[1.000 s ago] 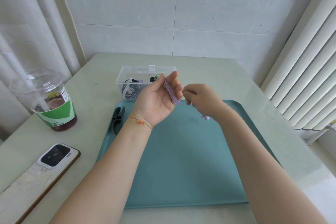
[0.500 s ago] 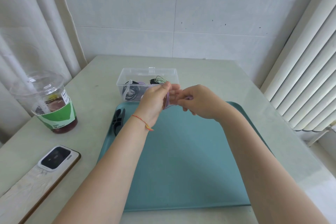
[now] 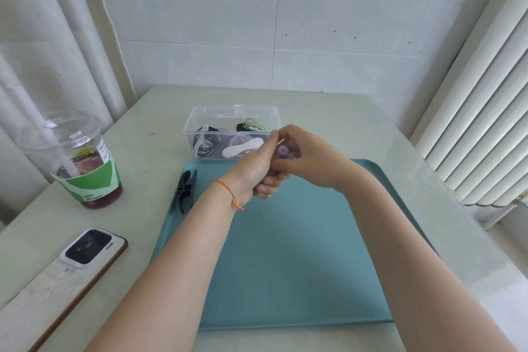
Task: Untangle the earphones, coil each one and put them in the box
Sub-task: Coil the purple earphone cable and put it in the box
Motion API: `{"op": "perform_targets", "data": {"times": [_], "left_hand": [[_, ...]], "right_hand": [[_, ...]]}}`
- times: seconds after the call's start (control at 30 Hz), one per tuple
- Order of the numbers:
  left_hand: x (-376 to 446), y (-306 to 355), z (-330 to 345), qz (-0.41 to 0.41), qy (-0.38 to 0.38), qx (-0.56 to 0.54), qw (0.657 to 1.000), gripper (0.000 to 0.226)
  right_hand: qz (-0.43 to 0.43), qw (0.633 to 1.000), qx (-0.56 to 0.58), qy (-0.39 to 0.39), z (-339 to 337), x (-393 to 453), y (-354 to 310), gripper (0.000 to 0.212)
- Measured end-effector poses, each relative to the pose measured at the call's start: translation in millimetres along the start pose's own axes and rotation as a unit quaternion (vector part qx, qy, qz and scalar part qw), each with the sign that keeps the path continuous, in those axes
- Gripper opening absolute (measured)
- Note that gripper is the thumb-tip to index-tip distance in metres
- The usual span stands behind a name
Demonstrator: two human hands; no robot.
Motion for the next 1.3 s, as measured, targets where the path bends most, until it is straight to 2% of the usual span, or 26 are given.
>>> {"op": "perform_targets", "data": {"times": [0.13,0.33,0.4,0.6,0.73,0.83,0.93,1.2,1.3], "left_hand": [[1.0,-1.4,3.9,0.008,-0.053,-0.052,0.997,0.062],[-1.0,-3.4,7.9,-0.003,-0.100,-0.081,0.992,0.066],[-1.2,-5.4,7.9,-0.010,-0.104,-0.086,0.991,0.070],[2.2,-6.5,4.7,-0.002,-0.085,-0.055,0.995,0.062],[4.9,-5.9,1.5,0.006,-0.093,-0.054,0.994,0.076],[7.0,-4.5,-6.5,0.001,-0.076,-0.121,0.990,0.077],[9.1,-1.4,-9.6,0.021,-0.076,-0.164,0.983,0.082],[9.6,-6.8,-17.8,0.013,0.002,-0.191,0.981,0.081],[9.8,-9.6,-23.2,0.017,0.043,-0.208,0.977,0.068]], "right_hand": [[0.005,1.000,0.006,-0.007,-0.2,0.2,3.0,0.019],[0.011,1.000,-0.022,-0.007,0.4,-0.7,1.2,0.017],[0.008,0.998,-0.065,-0.008,1.1,-2.0,-3.8,0.018],[0.010,0.988,-0.153,-0.035,5.1,-7.3,-12.1,0.020],[0.000,0.996,-0.077,-0.054,1.3,-7.9,-9.4,0.022],[-0.003,0.997,0.058,-0.052,-4.4,-7.6,0.4,0.017],[-0.005,0.991,0.129,-0.047,-2.5,-6.8,4.3,0.025],[0.009,0.995,0.098,0.012,-4.1,-1.2,5.1,0.025],[0.006,0.996,0.085,0.010,-1.2,-1.5,2.5,0.026]]}}
Point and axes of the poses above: each hand's wrist, its own x-axis towards the middle knuckle, its own z-axis out of the palm, y = z × x, the point moved 8 cm from there along x, towards the middle knuckle, and after that the axes turned 4 degrees about -y, right-handed, at the moved point
